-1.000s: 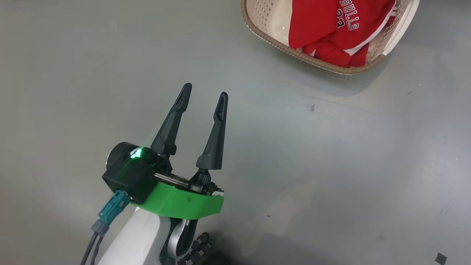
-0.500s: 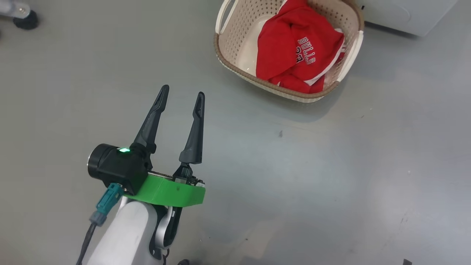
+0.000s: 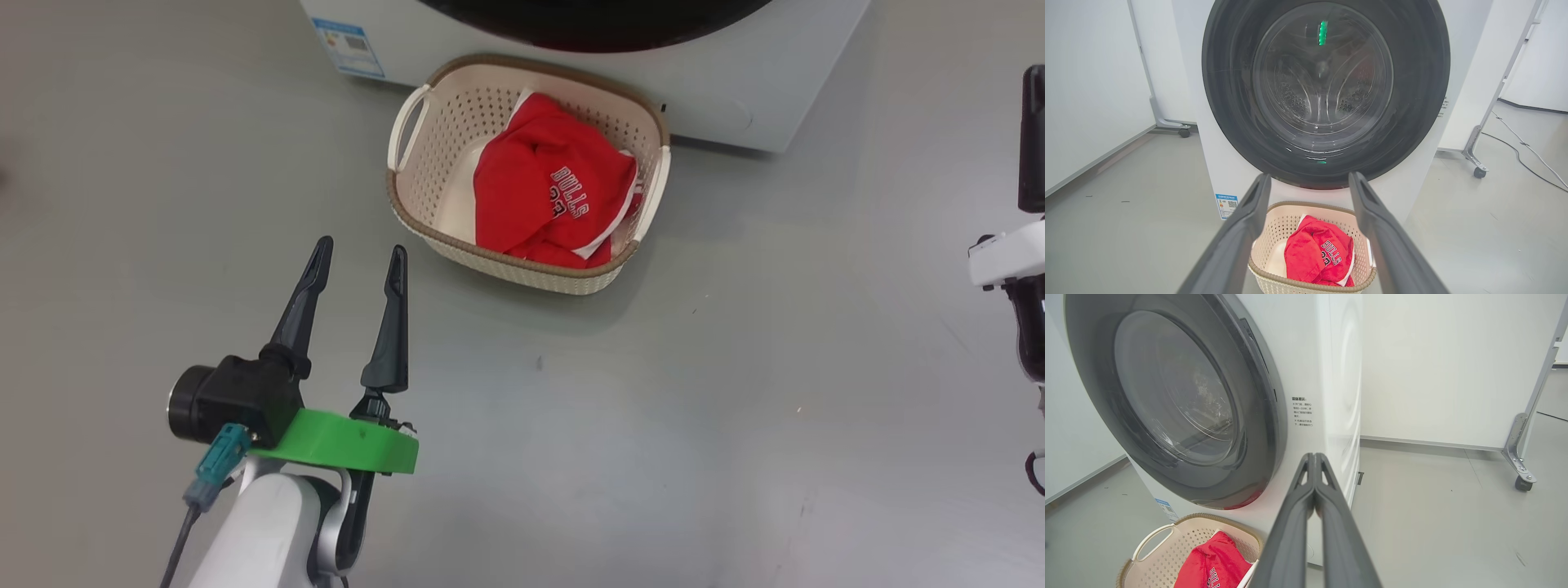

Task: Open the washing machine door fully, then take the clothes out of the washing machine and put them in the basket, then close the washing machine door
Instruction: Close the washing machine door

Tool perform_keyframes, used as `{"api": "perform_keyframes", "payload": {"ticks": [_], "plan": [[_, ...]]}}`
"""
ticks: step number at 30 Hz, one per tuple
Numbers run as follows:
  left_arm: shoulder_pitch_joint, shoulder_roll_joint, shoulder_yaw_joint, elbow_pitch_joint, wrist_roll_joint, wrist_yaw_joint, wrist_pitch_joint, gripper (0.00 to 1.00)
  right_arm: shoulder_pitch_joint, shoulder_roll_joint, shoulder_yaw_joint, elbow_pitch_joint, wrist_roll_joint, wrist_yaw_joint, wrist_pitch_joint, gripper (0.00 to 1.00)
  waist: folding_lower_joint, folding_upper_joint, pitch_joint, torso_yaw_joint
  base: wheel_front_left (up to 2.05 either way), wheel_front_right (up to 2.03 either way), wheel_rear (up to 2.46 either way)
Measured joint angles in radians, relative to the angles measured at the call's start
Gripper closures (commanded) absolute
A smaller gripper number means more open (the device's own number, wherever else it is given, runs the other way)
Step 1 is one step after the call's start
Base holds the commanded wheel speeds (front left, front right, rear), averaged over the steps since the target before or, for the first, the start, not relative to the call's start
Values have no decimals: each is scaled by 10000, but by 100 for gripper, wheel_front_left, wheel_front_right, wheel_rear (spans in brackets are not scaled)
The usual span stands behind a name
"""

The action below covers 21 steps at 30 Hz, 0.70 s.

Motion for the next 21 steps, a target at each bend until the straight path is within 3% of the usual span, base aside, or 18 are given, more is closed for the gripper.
{"api": "perform_keyframes", "payload": {"ticks": [9,21], "plan": [[629,21,326,226,-146,-301,0,0,1308,550,-593,-278,-4,-253,0,100,0,0,-1141,-701,0,0,0],[1208,67,585,378,-104,-541,0,0,2637,1202,-529,-991,-299,-341,0,100,0,0,-2055,-1460,0,0,0]]}}
